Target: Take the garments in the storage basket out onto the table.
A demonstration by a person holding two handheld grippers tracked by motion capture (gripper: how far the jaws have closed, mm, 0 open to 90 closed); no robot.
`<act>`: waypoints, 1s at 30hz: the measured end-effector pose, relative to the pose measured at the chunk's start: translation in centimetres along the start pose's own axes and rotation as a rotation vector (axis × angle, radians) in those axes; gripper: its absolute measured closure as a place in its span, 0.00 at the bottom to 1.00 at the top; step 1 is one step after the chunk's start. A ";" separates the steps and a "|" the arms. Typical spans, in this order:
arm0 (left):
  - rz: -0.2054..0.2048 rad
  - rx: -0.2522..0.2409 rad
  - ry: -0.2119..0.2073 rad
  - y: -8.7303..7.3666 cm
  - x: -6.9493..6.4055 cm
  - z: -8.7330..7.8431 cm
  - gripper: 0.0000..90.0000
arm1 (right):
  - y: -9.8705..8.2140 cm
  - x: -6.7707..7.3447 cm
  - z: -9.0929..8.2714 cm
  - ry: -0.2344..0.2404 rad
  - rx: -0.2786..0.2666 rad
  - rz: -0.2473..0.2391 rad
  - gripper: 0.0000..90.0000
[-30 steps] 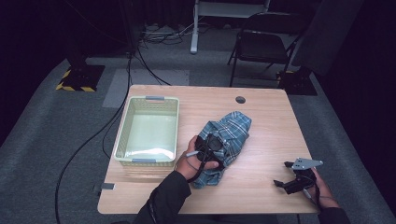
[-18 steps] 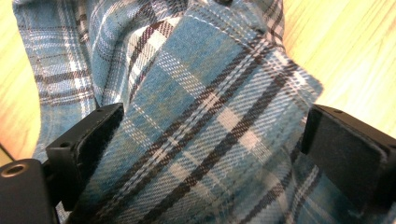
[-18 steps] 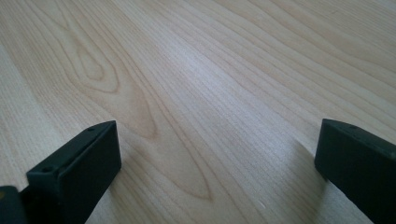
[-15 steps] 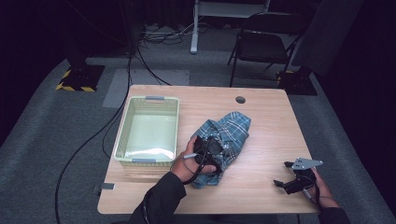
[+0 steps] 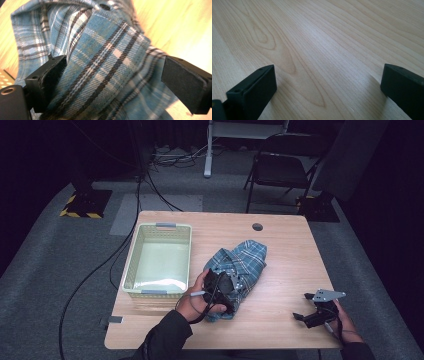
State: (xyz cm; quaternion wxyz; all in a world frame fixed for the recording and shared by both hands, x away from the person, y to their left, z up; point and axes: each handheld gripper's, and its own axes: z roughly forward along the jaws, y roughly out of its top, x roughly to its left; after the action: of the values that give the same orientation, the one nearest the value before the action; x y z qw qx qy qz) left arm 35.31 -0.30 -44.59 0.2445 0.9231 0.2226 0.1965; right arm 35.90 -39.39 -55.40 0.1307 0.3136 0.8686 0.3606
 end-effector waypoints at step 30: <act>-0.013 -0.017 0.038 -5.1 -0.7 -3.0 0.05 | 0.0 0.0 0.0 0.000 0.000 0.000 0.00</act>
State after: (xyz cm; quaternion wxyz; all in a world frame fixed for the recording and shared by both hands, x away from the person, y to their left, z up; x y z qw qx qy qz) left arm 31.75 4.45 -45.10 0.2493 0.9156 0.2314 0.2144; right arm 35.90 -39.39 -55.40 0.1307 0.3136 0.8687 0.3605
